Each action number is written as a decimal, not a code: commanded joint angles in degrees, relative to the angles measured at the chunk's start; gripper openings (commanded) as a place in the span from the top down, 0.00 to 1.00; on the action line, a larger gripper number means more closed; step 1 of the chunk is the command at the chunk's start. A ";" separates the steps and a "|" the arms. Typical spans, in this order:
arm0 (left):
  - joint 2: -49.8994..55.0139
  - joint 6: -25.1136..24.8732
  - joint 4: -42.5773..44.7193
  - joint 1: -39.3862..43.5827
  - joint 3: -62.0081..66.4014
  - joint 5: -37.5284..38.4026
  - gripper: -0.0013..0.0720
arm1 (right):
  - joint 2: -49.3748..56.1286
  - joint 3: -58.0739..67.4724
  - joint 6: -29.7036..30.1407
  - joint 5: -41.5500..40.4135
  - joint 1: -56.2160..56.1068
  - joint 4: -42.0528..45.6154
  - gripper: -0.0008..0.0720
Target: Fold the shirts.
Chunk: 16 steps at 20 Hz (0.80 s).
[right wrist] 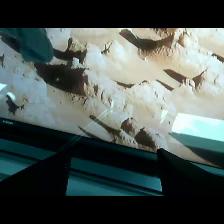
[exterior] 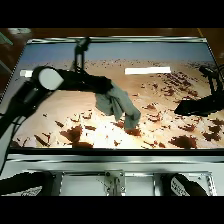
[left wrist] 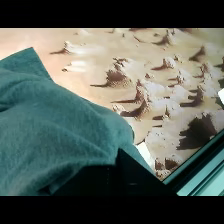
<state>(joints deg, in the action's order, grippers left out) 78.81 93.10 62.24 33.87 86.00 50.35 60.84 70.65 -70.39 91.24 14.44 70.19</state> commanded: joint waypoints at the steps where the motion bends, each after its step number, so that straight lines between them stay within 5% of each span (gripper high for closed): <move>1: 5.70 2.21 1.22 6.56 -0.79 -1.49 0.94 | 0.61 -0.07 -0.85 0.20 0.02 -3.34 0.05; 3: 10.21 5.70 1.11 6.86 -1.99 -0.74 0.94 | 2.21 -2.12 -0.85 -1.16 0.02 -5.88 0.05; 4: 12.07 6.86 0.33 6.45 -1.90 0.55 0.82 | 3.06 -3.87 -0.85 -2.40 0.02 -6.14 0.05; 5: 13.07 6.67 -1.49 5.60 -1.88 1.40 0.35 | 3.82 -5.66 -0.74 -3.34 0.02 -6.14 0.05; 6: 13.14 6.67 -2.23 4.26 -1.84 2.23 0.07 | 4.72 -7.39 -0.59 -4.13 0.02 -6.14 0.05; 13: 8.07 3.23 6.36 -12.94 -4.66 27.12 0.08 | 11.32 -13.79 0.85 -8.52 0.04 -5.92 0.05; 16: 7.45 3.21 -0.42 -15.26 -14.88 24.24 0.07 | 15.30 -15.67 1.88 -9.68 0.04 -11.56 0.05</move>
<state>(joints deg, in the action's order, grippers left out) 87.00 96.71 64.82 21.96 77.95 72.01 72.77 57.01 -69.56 83.22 14.44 62.89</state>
